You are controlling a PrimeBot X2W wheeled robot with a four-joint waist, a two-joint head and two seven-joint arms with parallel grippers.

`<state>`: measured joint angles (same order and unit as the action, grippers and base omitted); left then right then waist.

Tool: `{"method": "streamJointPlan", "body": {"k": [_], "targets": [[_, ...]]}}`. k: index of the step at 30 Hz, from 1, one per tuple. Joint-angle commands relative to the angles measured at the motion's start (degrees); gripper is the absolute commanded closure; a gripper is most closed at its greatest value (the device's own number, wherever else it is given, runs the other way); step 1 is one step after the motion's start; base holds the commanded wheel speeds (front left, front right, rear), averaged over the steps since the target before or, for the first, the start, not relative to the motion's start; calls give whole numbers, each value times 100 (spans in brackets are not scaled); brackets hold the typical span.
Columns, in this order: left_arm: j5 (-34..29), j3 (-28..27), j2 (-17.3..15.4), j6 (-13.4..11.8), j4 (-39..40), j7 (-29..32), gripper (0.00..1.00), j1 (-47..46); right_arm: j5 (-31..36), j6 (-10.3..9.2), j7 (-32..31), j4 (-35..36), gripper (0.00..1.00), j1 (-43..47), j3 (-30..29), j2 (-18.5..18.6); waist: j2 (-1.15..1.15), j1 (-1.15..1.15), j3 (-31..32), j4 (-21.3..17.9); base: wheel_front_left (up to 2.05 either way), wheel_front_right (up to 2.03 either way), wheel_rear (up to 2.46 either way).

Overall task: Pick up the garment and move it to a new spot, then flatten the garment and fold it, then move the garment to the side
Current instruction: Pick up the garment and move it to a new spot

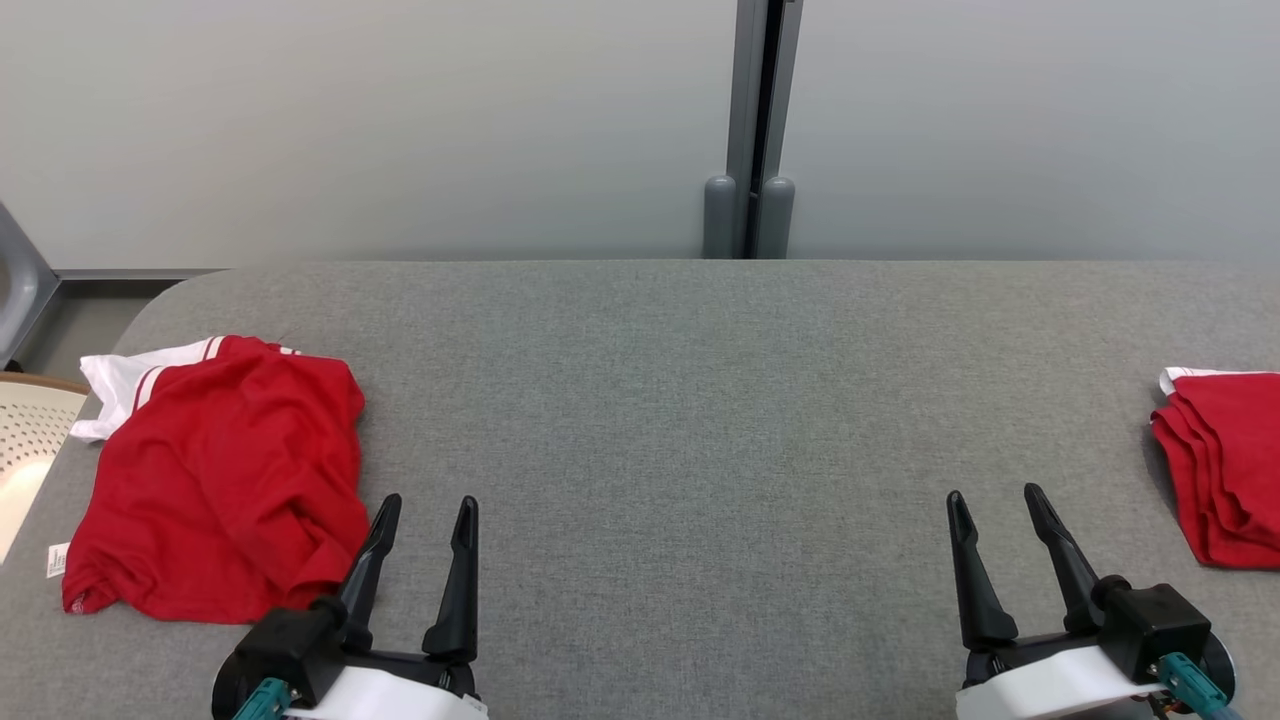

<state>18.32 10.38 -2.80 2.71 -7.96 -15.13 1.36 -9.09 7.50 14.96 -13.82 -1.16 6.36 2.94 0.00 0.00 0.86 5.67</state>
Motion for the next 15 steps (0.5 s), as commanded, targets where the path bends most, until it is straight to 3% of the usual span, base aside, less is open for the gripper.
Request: {"method": "streamJointPlan", "body": {"k": [1, 15], "targets": [[45, 7, -20, 8, -17, -2, 0, -52, -23, -1, 34, 0, 0, 43, -5, 2, 0, 0, -3, 33, 0, 0, 0], [38, -30, -18, -9, -48, -2, 0, -42, -118, -1, 34, -13, 0, 99, 116, -2, 0, 0, 56, 652, 0, 0, 0]]}}
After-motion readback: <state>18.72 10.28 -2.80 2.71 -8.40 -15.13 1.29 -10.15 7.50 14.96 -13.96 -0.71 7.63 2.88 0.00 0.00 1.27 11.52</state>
